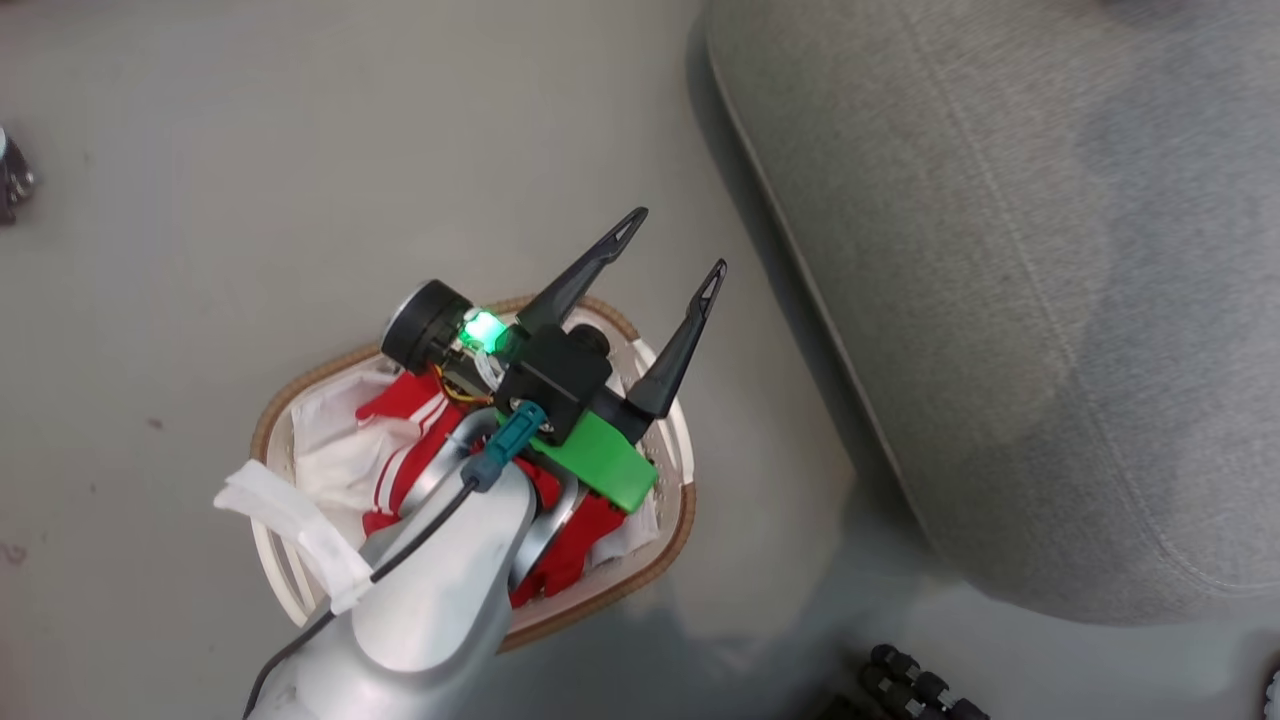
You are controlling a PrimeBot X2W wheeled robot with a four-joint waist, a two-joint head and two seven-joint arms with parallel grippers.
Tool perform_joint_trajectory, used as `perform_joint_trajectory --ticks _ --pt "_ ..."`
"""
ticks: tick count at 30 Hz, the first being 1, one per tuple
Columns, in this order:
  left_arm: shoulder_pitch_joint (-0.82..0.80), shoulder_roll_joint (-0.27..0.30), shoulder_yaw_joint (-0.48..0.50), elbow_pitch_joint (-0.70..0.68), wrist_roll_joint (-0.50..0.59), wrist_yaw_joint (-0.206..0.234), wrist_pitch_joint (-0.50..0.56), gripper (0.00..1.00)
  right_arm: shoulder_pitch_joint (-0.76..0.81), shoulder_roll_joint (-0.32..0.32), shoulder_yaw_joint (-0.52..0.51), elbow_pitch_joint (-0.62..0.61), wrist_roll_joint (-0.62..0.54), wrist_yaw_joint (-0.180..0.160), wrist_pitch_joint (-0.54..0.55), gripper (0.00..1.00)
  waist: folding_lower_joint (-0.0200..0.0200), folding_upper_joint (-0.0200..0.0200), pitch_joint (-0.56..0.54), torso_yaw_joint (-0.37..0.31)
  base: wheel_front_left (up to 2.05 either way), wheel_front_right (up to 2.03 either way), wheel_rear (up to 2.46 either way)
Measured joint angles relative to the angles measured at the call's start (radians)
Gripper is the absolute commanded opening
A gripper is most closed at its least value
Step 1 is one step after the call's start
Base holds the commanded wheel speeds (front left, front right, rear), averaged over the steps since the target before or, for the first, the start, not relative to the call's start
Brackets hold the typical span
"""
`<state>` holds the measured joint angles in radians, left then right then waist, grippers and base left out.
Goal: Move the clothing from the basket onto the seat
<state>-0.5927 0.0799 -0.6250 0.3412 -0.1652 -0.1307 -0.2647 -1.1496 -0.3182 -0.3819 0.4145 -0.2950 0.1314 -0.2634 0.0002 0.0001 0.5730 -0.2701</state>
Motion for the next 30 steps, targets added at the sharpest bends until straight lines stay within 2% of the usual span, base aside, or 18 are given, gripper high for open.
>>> perform_joint_trajectory --ticks 6,11,19,20,21,22,25,30 --pt "-0.007 0.006 0.044 -0.016 0.01 0.0 0.0 1.0 0.021 0.019 -0.035 0.068 -0.03 0.0 0.0 0.0 0.0 0.0 0.098 0.034 0.0 0.0 0.0" --pt "0.002 0.007 0.065 -0.017 0.012 0.0 0.0 1.0 0.11 0.035 -0.041 0.134 -0.078 0.0 0.0 0.0 0.0001 0.0 0.161 0.055 0.0 0.0 0.0" --pt "0.023 0.004 0.075 -0.011 0.012 0.0 0.0 1.0 0.192 0.046 -0.059 0.196 -0.074 0.0 0.0 0.0 0.0 0.0 0.183 0.062 0.0 0.0 0.0" --pt "0.026 0.004 0.076 -0.01 0.012 0.0 0.0 1.0 0.2 0.048 -0.058 0.196 -0.074 0.0 0.0 0.1 0.0 0.0 0.18 0.06 0.0 0.0 0.0" --pt "0.029 0.004 0.077 -0.008 0.012 0.0 0.0 1.0 0.21 0.049 -0.056 0.193 -0.073 0.0 0.0 0.41 -0.0001 0.0 0.176 0.057 0.0 0.0 0.0" --pt "0.031 0.004 0.076 -0.005 0.012 0.0 0.0 1.0 0.22 0.051 -0.047 0.189 -0.061 0.0 0.0 1.0 -0.0001 0.0 0.171 0.055 0.0 0.0 0.0" --pt "0.034 0.004 0.076 0.004 0.011 0.0 0.0 1.0 0.26 0.05 -0.002 0.186 -0.033 0.0 0.0 1.0 0.0 0.0 0.155 0.05 0.0 0.0 0.0" --pt "0.051 0.001 0.089 0.013 -0.003 0.0 0.0 1.0 0.341 0.043 0.008 0.158 0.018 0.0 0.0 1.0 -0.0001 0.0 0.118 0.045 0.0 0.0 0.0"
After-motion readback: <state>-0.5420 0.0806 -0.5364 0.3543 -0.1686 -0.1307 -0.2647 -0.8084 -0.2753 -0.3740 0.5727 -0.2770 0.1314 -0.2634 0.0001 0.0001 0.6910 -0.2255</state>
